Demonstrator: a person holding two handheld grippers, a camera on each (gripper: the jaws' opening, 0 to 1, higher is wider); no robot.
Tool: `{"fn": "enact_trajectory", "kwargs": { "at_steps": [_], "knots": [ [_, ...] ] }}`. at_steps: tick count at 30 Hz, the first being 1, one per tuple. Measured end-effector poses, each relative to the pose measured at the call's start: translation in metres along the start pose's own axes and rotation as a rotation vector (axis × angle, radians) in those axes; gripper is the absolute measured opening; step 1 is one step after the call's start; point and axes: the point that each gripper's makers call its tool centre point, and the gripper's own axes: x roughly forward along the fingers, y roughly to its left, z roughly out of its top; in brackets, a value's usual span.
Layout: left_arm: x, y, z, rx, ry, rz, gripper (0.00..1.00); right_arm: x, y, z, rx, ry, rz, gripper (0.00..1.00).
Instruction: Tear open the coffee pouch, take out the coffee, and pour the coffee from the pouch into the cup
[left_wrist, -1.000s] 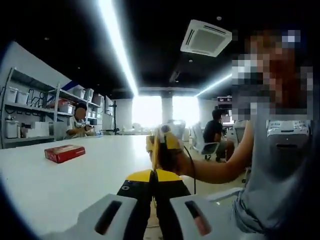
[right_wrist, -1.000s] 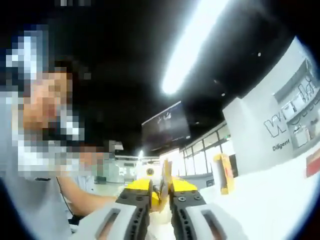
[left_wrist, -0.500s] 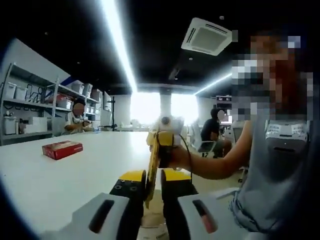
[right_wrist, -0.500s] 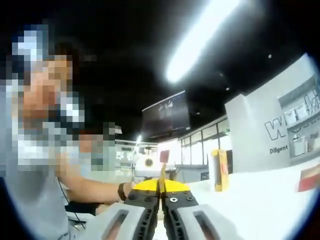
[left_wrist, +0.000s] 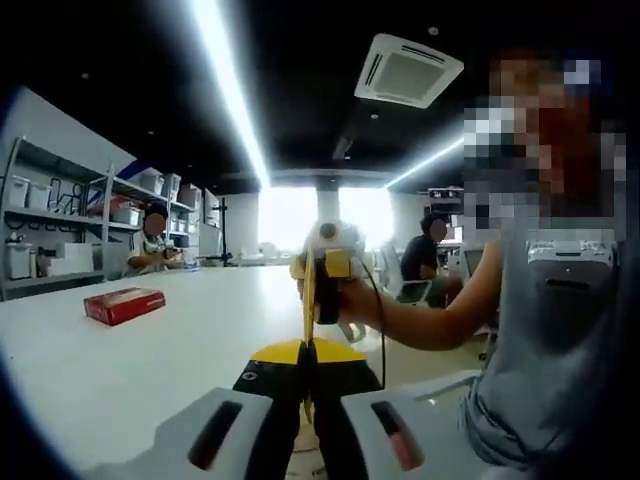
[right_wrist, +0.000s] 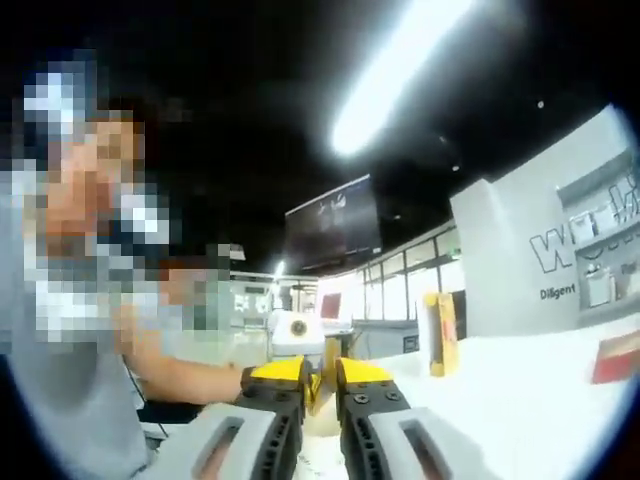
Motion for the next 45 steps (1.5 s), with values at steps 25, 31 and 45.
{"fn": "enact_trajectory", "kwargs": {
  "at_steps": [25, 31, 45],
  "knots": [
    [0.007, -0.008, -0.01, -0.01, 0.003, -0.012, 0.06, 0.012, 0.011, -0.018, -0.064, 0.371, 0.138, 0.05],
    [0.008, -0.008, -0.001, -0.035, -0.028, -0.008, 0.23, 0.018, 0.01, -0.016, -0.073, 0.406, 0.131, 0.03],
    [0.007, 0.003, 0.006, -0.006, -0.041, 0.016, 0.17, 0.021, 0.005, -0.016, -0.121, 0.442, 0.101, 0.03]
  ]
}}
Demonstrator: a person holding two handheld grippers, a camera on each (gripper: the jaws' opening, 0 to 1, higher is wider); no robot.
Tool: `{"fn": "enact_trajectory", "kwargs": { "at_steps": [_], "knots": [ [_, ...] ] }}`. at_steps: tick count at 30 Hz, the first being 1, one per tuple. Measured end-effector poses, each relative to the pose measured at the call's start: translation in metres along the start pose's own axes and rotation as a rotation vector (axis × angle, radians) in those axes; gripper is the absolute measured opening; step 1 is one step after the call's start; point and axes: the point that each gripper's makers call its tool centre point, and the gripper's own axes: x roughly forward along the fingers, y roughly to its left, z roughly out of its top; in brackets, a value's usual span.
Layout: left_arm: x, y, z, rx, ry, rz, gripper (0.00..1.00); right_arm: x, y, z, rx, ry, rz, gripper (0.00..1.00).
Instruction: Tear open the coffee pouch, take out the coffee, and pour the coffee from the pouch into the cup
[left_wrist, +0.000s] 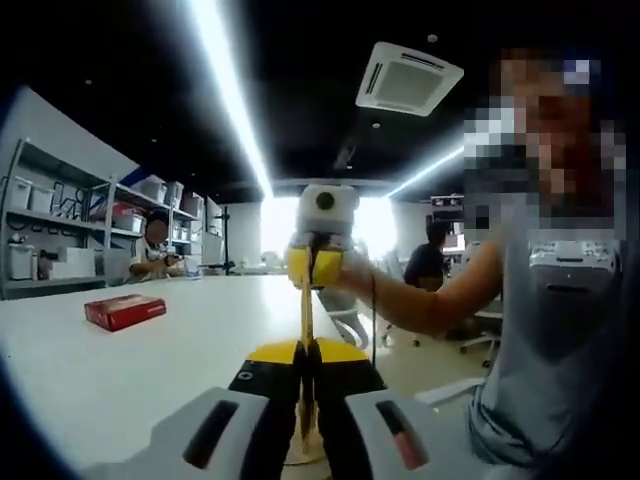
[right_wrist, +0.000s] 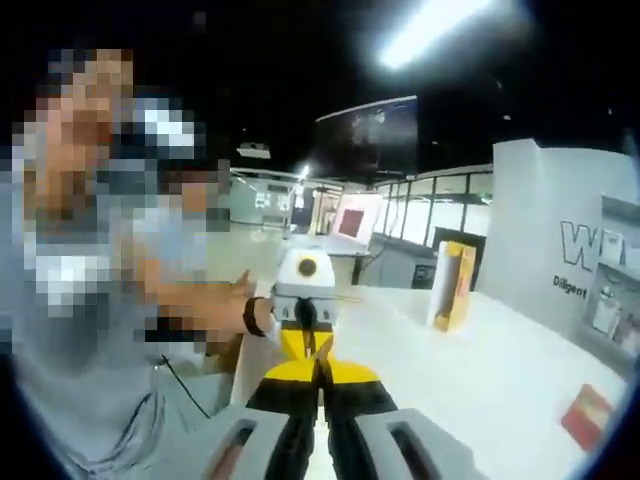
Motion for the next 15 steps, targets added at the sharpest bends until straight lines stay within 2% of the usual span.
{"fn": "enact_trajectory", "kwargs": {
  "at_steps": [1, 3, 4, 6, 8, 9, 12, 15],
  "knots": [
    [0.0013, 0.0005, 0.0029, 0.002, -0.017, 0.004, 0.2, 0.0008, -0.0018, -0.0001, -0.004, -0.004, -0.015, 0.03],
    [0.0027, 0.0005, 0.0053, -0.002, -0.016, -0.005, 0.11, 0.0024, 0.0, -0.0013, 0.009, -0.002, -0.004, 0.03],
    [0.0033, 0.0025, 0.0058, 0.035, -0.009, 0.007, 0.07, 0.0042, 0.0016, -0.0017, 0.03, -0.005, 0.008, 0.03],
    [0.0032, -0.0025, 0.0022, 0.016, 0.019, -0.007, 0.05, 0.0049, 0.0016, -0.0038, 0.029, 0.0, 0.01, 0.03],
    [0.0005, -0.0031, 0.002, 0.024, 0.007, -0.004, 0.04, 0.0052, 0.0026, -0.003, 0.015, -0.006, 0.013, 0.11],
    [0.0002, -0.0043, 0.0007, 0.025, 0.005, -0.006, 0.04, 0.0052, 0.0014, -0.0026, 0.024, 0.001, 0.009, 0.13],
    [-0.0014, -0.0003, -0.0017, 0.018, 0.005, 0.009, 0.06, 0.0048, -0.0013, 0.0002, 0.01, -0.007, 0.006, 0.03],
    [0.0001, 0.0019, 0.0001, -0.023, -0.017, 0.008, 0.15, 0.0091, -0.0004, -0.0021, 0.014, -0.003, 0.009, 0.03]
  ]
}}
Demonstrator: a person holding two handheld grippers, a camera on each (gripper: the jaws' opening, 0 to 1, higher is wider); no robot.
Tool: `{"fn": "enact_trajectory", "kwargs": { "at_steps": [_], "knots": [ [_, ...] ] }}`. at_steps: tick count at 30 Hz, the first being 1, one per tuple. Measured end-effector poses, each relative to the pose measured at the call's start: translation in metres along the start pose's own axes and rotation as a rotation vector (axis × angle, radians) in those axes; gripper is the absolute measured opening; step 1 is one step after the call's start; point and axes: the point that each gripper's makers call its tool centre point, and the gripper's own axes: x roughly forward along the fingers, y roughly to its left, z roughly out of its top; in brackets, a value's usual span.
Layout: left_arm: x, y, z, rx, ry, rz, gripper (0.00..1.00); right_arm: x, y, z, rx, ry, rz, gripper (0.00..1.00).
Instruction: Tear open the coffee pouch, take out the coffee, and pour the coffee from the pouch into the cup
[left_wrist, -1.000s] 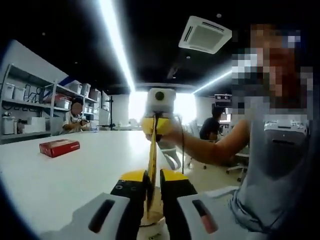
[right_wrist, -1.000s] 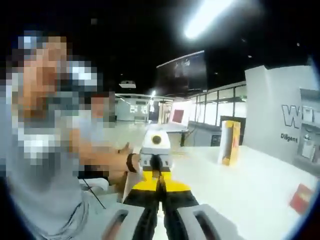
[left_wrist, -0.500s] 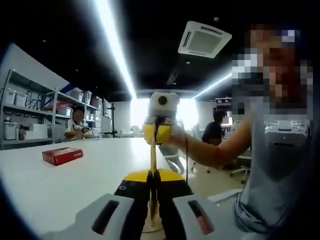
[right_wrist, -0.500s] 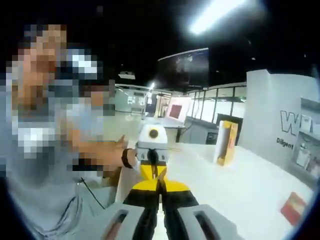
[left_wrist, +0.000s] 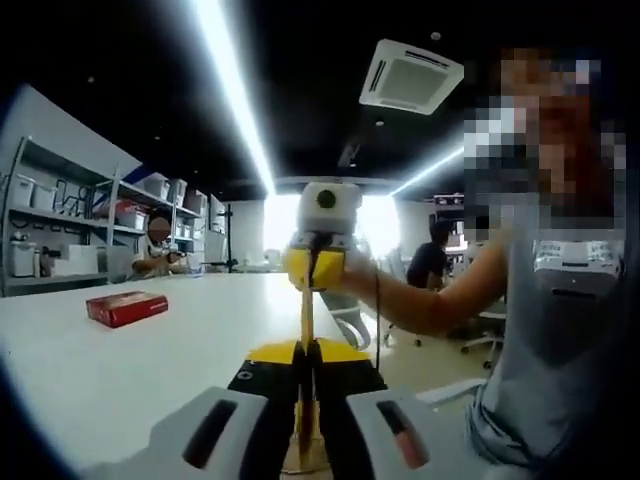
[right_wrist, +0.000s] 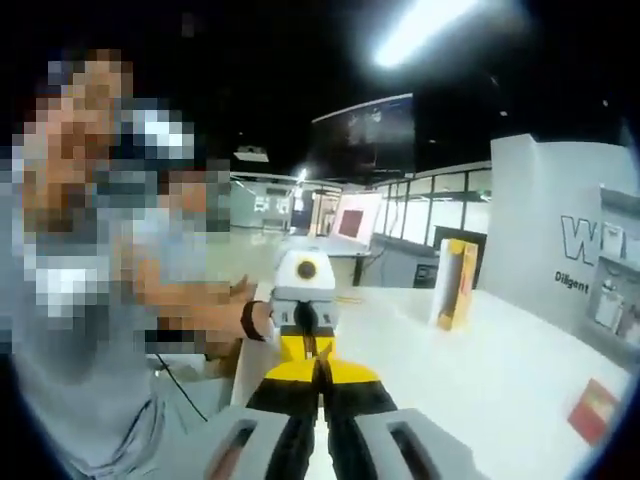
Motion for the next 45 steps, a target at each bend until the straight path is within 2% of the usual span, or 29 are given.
{"fn": "enact_trajectory", "kwargs": {
  "at_steps": [2, 3, 5, 7, 10, 13, 15, 17, 18, 21, 24, 27, 28, 29, 31, 33, 36, 38, 39, 40, 41, 42, 43, 45],
  "knots": [
    [0.004, -0.002, 0.002, 0.003, -0.002, -0.006, 0.12, 0.002, 0.001, -0.002, 0.001, 0.004, 0.004, 0.03],
    [0.005, -0.002, 0.002, 0.045, 0.01, -0.004, 0.07, 0.003, 0.002, -0.003, 0.002, 0.012, 0.008, 0.03],
    [0.007, -0.004, 0.003, 0.04, 0.017, -0.008, 0.05, 0.002, 0.004, -0.001, -0.003, 0.013, 0.011, 0.04],
    [0.007, -0.005, 0.005, 0.044, 0.008, -0.015, 0.04, 0.0, 0.004, 0.001, -0.023, 0.008, 0.01, 0.08],
    [0.008, -0.005, 0.005, 0.05, 0.011, -0.017, 0.05, 0.001, 0.004, 0.0, -0.042, 0.016, -0.001, 0.03],
    [0.005, -0.005, 0.002, 0.033, 0.019, -0.01, 0.12, 0.001, 0.005, 0.0, -0.03, 0.024, -0.002, 0.03],
    [0.0, -0.005, -0.002, 0.043, 0.024, -0.002, 0.11, -0.002, 0.004, 0.002, -0.025, 0.023, -0.006, 0.03],
    [-0.006, -0.004, -0.005, 0.059, 0.03, 0.011, 0.06, -0.006, 0.003, 0.008, -0.019, 0.005, -0.008, 0.03],
    [-0.007, -0.004, -0.001, 0.084, 0.008, 0.012, 0.05, -0.006, 0.003, 0.008, -0.019, 0.007, -0.01, 0.03],
    [-0.008, 0.0, -0.003, 0.092, 0.03, 0.029, 0.03, -0.002, 0.001, 0.008, -0.024, 0.012, -0.013, 0.03],
    [-0.009, -0.001, -0.002, 0.007, 0.011, 0.023, 0.05, -0.001, -0.001, 0.009, -0.017, 0.012, -0.012, 0.03],
    [-0.012, -0.001, -0.004, 0.011, 0.012, 0.032, 0.17, -0.004, -0.002, 0.012, -0.012, 0.003, -0.011, 0.03],
    [-0.014, -0.001, -0.007, 0.02, 0.023, 0.031, 0.14, -0.006, -0.004, 0.013, -0.008, 0.0, -0.016, 0.02],
    [-0.016, 0.001, -0.01, 0.038, 0.037, 0.042, 0.06, -0.009, -0.005, 0.013, -0.007, -0.002, -0.017, 0.02],
    [-0.016, 0.0, -0.01, 0.034, 0.026, 0.041, 0.04, -0.008, -0.005, 0.013, -0.008, -0.003, -0.02, 0.02],
    [-0.015, 0.002, -0.014, 0.056, 0.044, 0.046, 0.04, -0.006, -0.005, 0.008, -0.006, 0.007, -0.021, 0.02],
    [-0.015, 0.002, -0.013, 0.029, 0.027, 0.053, 0.08, -0.008, -0.004, 0.009, 0.008, -0.004, -0.019, 0.02],
    [-0.013, 0.002, -0.011, 0.005, 0.007, 0.06, 0.21, -0.011, -0.002, 0.01, 0.003, -0.004, -0.025, 0.02],
    [-0.014, 0.001, -0.011, 0.012, 0.011, 0.056, 0.1, -0.012, -0.002, 0.011, 0.004, -0.007, -0.025, 0.02],
    [-0.016, 0.002, -0.013, 0.08, 0.038, 0.06, 0.04, -0.013, -0.002, 0.011, 0.005, -0.005, -0.026, 0.02],
    [-0.013, 0.001, -0.012, 0.087, 0.03, 0.052, 0.03, -0.012, -0.002, 0.011, 0.0, -0.004, -0.03, 0.02],
    [-0.013, -0.002, -0.015, 0.048, 0.049, 0.033, 0.03, -0.012, -0.002, 0.01, 0.0, 0.0, -0.03, 0.02],
    [-0.012, -0.002, -0.014, 0.039, 0.044, 0.027, 0.03, -0.013, -0.003, 0.009, 0.003, 0.002, -0.031, 0.02],
    [-0.012, 0.003, -0.012, 0.003, 0.039, 0.044, 0.05, -0.014, -0.003, 0.01, 0.01, -0.006, -0.03, 0.02]
  ]
}}
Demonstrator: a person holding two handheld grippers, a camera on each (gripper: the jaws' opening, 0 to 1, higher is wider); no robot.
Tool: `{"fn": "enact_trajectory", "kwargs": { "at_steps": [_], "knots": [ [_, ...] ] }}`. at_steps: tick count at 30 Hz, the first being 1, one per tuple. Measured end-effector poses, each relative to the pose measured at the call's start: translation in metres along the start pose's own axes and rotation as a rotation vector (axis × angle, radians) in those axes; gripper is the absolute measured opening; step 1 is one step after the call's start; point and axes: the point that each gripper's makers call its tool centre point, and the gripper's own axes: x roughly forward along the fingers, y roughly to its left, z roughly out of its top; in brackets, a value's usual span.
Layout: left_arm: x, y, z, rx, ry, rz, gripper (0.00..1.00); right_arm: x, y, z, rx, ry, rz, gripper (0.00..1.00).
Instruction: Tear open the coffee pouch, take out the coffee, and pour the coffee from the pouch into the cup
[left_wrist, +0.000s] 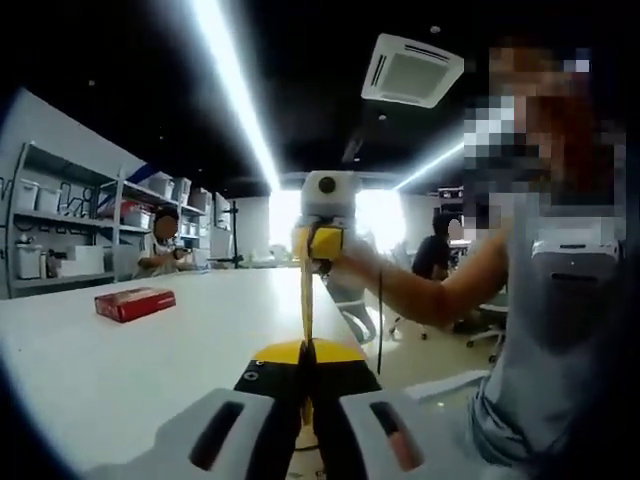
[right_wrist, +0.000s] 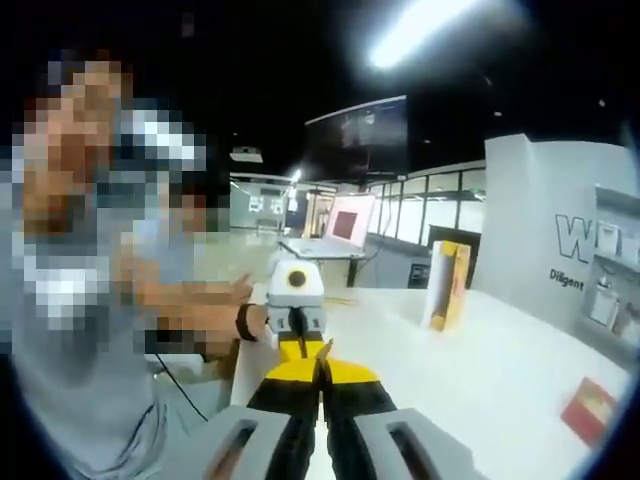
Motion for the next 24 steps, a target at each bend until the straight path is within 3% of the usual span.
{"fn": "enact_trajectory", "kwargs": {
  "at_steps": [2, 4, 6, 8, 13, 15, 16, 18, 20, 21, 22, 24],
  "knots": [
    [0.0, 0.001, 0.002, 0.0, -0.014, 0.007, 0.13, 0.0, 0.0, 0.001, 0.002, -0.003, 0.002, 0.02],
    [0.004, 0.002, 0.009, -0.004, -0.041, 0.003, 0.14, 0.003, 0.0, 0.0, -0.002, 0.003, 0.005, 0.02],
    [0.008, -0.001, 0.009, 0.022, -0.025, -0.012, 0.13, 0.006, 0.001, -0.002, -0.005, 0.012, 0.013, 0.02],
    [0.01, -0.001, 0.005, 0.044, 0.004, -0.007, 0.04, 0.009, 0.002, -0.003, -0.004, 0.018, 0.019, 0.02],
    [0.005, 0.002, 0.004, 0.06, 0.02, 0.004, 0.01, 0.012, 0.002, -0.007, -0.005, 0.024, 0.018, 0.02],
    [0.005, -0.004, 0.004, 0.004, 0.013, -0.021, 0.03, 0.011, 0.002, -0.006, 0.001, 0.021, 0.021, 0.02],
    [0.005, 0.0, 0.006, 0.01, 0.007, -0.004, 0.04, 0.011, 0.002, -0.005, 0.001, 0.016, 0.02, 0.02],
    [0.006, -0.001, 0.009, 0.006, -0.002, -0.004, 0.12, 0.011, 0.002, -0.003, -0.001, 0.015, 0.02, 0.02],
    [0.014, -0.007, 0.015, 0.007, -0.018, -0.017, 0.33, 0.014, 0.004, -0.002, -0.001, 0.016, 0.026, 0.02],
    [0.016, -0.01, 0.015, 0.014, -0.006, -0.027, 0.33, 0.016, 0.006, -0.003, -0.006, 0.023, 0.029, 0.02],
    [0.017, -0.011, 0.011, 0.045, 0.025, -0.03, 0.19, 0.018, 0.006, -0.004, -0.009, 0.027, 0.031, 0.02],
    [0.021, -0.011, 0.014, 0.066, 0.021, -0.02, 0.06, 0.021, 0.008, -0.005, -0.006, 0.028, 0.042, 0.02]
  ]
}}
